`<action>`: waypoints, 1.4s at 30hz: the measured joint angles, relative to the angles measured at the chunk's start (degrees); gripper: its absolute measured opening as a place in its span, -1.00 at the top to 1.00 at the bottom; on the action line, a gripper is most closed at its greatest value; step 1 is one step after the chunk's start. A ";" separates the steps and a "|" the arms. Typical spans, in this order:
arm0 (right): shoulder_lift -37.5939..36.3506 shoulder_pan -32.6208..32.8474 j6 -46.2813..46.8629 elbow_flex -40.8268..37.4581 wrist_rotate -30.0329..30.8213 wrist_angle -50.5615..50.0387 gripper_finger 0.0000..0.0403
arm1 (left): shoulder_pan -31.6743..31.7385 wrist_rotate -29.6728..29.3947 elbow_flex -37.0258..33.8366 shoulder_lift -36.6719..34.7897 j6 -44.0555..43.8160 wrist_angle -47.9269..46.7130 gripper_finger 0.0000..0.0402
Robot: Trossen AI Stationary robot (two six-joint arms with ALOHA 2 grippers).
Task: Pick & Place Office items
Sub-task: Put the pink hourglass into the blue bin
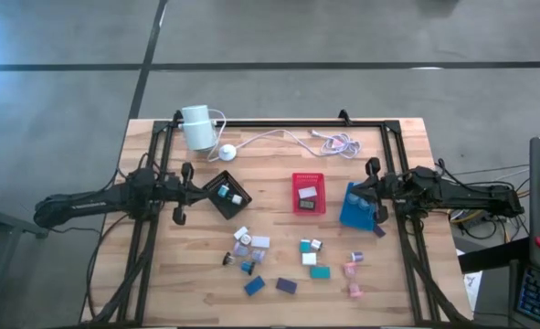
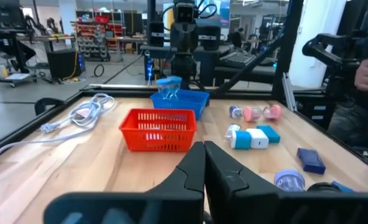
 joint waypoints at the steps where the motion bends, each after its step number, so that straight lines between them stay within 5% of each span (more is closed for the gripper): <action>1: 0.28 -0.01 -0.02 -0.02 0.90 0.00 0.96 | 0.00 0.02 0.00 0.00 0.17 -0.29 0.98; 8: 3.39 -0.02 0.91 -0.19 8.15 -0.17 0.96 | 0.00 0.02 0.00 -0.02 -0.03 -0.29 0.98; 14: 6.67 0.00 3.95 1.93 8.32 -0.19 0.96 | 0.00 0.04 0.28 -0.02 -0.27 -0.08 0.97; 28: 26.86 6.41 3.38 20.45 8.89 -12.04 0.96 | 0.00 -0.25 1.18 0.00 -2.57 -0.05 0.97; 42: 41.74 14.55 1.86 34.28 9.87 -22.82 0.96 | 0.00 -15.30 4.57 0.09 -6.45 3.32 0.97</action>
